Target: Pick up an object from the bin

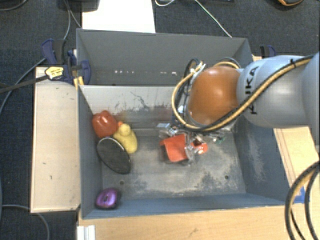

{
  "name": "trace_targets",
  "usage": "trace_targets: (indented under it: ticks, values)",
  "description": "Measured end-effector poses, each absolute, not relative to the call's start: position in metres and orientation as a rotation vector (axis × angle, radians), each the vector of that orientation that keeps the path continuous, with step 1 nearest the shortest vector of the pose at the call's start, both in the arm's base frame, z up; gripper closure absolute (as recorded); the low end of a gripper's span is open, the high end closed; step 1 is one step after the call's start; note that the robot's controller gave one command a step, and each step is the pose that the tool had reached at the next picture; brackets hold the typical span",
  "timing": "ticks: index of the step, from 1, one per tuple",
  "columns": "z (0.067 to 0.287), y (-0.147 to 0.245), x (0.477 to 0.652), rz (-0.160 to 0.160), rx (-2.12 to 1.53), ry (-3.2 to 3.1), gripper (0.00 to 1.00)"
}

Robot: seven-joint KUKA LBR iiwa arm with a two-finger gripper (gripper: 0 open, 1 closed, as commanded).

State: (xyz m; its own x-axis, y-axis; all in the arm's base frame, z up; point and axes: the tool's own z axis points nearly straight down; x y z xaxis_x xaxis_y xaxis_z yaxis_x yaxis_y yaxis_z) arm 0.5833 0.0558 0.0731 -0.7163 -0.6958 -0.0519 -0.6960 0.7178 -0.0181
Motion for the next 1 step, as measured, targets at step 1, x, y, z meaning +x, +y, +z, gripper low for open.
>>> trace_targets:
  ticks: [1]
  values:
    - [0.0758,0.0602,0.5842,0.0,-1.17,2.854,1.0]
